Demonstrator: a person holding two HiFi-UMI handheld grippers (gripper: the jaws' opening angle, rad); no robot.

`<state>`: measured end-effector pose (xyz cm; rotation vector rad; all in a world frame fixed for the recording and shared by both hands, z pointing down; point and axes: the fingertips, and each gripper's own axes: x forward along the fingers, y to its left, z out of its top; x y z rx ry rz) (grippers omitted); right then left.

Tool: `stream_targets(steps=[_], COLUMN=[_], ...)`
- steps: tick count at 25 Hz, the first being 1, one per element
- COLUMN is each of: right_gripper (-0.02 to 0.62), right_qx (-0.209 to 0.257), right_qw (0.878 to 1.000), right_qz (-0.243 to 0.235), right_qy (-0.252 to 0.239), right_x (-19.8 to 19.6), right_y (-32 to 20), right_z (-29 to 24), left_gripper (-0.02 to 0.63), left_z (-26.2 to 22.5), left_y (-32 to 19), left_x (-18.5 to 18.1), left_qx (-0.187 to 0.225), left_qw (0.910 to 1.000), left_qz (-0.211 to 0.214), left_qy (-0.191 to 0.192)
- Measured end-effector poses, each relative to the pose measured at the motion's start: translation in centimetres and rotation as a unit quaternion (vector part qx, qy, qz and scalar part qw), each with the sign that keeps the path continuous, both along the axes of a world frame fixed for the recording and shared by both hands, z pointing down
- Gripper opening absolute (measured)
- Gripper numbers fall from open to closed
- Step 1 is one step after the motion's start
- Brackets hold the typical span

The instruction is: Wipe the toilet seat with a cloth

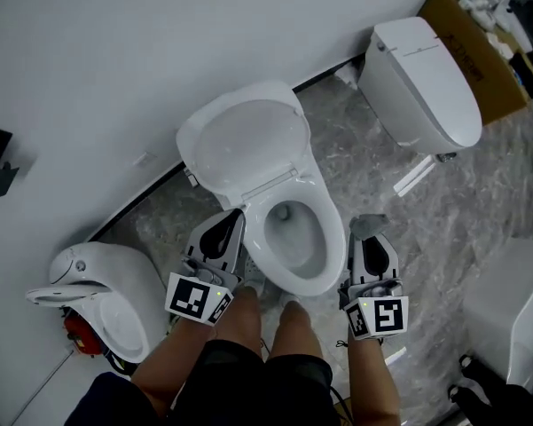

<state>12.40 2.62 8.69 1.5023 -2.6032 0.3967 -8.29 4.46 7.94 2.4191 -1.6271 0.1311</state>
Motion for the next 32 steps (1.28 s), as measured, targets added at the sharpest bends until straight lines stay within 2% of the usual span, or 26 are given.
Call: stream_targets(steps=[9, 16, 23, 32], right_gripper=[0.049, 0.051, 0.051, 0.049], right_qx=[0.093, 0.152, 0.164, 0.176], right_qw=[0.996, 0.988, 0.986, 0.984], right_qz=[-0.012, -0.017, -0.017, -0.016], right_qy=[-0.004, -0.028, -0.029, -0.026], right_x=[-1.1, -1.9, -1.8, -2.0], right_y=[0.1, 2.7, 5.6, 7.4], right_z=[-14.6, -24.6, -28.4, -30.2], left_gripper=[0.012, 0.012, 0.012, 0.012], left_z=[-9.9, -16.0, -21.2, -23.9], left_y=[-0.2, 1.5, 3.8, 5.5], left_x=[0.6, 0.7, 0.2, -0.4], left_qx=[0.047, 0.06, 0.091, 0.123], left_qw=[0.9987, 0.9975, 0.9953, 0.9921], left_qz=[0.011, 0.017, 0.019, 0.013], left_qy=[-0.018, -0.034, -0.027, -0.016])
